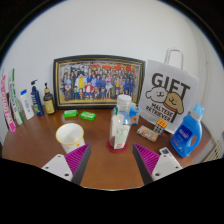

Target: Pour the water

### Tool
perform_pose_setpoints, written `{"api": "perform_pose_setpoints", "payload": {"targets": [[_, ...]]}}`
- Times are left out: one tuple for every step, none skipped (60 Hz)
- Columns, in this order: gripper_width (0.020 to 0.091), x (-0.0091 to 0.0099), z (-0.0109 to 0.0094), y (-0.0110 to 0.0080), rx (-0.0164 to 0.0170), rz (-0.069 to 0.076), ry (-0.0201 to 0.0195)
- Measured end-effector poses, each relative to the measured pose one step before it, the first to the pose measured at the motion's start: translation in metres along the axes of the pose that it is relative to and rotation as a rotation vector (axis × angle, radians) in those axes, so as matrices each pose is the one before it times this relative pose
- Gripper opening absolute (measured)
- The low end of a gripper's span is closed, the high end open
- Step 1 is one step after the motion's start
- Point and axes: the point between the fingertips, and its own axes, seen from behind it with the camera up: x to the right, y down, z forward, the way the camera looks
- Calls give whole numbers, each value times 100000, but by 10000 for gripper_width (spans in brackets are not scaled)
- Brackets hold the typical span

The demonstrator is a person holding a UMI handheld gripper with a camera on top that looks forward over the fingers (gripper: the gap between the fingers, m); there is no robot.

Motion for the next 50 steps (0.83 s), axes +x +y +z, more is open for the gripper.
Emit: {"api": "perform_pose_setpoints", "payload": {"targets": [[852, -325, -1066, 120, -478, -221, 68], [850, -322, -1069, 159, -632, -255, 229], [851, -262, -1070, 205, -763, -300, 363], [854, -289, -1093, 202, -824, -295, 426], [853, -324, -1065, 200, -685, -386, 269], [853, -337, -1046, 220, -670, -527, 217], [854, -355, -1011, 227, -557, -603, 242], [854, -178, -1035, 191, -834, -614, 163], [854, -407, -1036, 292, -516, -418, 867], [854, -288, -942, 176, -399, -355, 476], [855, -317, -912, 128, -67, -352, 191], [855, -360, -891, 53, 176, -284, -37], [854, -350, -866, 69, 170, -115, -36], [854, -334, -851, 70, 60, -5, -34], [853, -342, -794, 81, 60, 6, -158], [854, -385, -754, 48, 48, 0, -222], [854, -236, -733, 3, -168, -26, -290], [853, -333, -667, 37, 17, 227, -96], [853, -331, -646, 78, -64, 187, -131], [854, -298, -575, 40, -24, 103, -242], [854, -295, -536, 5, 120, 13, -274], [856, -262, -488, -17, 202, 29, -214], [854, -263, -452, -37, 262, 138, 94], [853, -137, -419, 3, 66, 240, 144], [854, -93, -365, 26, 54, 265, 131], [855, -77, -377, -3, 64, 180, 140], [854, -94, -329, -12, 211, 106, 138], [855, -92, -302, -21, 159, 70, 166], [854, -90, -289, 4, 59, 100, 175], [855, -64, -286, -38, 76, 7, 147], [855, -96, -305, -51, 189, -113, 32], [853, -117, -265, -57, 99, -83, -51], [853, -108, -207, -16, 102, 156, -162], [853, -98, -200, 3, -1, 265, -253], [853, -114, -193, -18, 92, 271, -322], [854, -108, -138, -31, 248, 143, -310], [854, -91, -100, -39, 347, -18, -161], [854, -36, -106, 1, 241, -189, -25], [853, -16, -76, 25, 54, -337, 116], [853, -22, -60, 14, 28, -392, 87], [855, -30, -53, 3, 103, -327, -51], [852, -50, -64, -2, 160, -207, -188], [853, -42, -62, 18, 117, -60, -202], [852, -21, -56, 70, -4, -122, -98], [850, 26, -34, 123, -290, -222, 80], [851, 42, -54, 185, -568, -463, 243], [853, 73, -84, 191, -540, -664, 305], [852, 77, -85, 88, -140, -853, 362], [851, 85, -79, -20, 388, -835, 434], [851, 93, -62, -79, 644, -582, 489]]}}
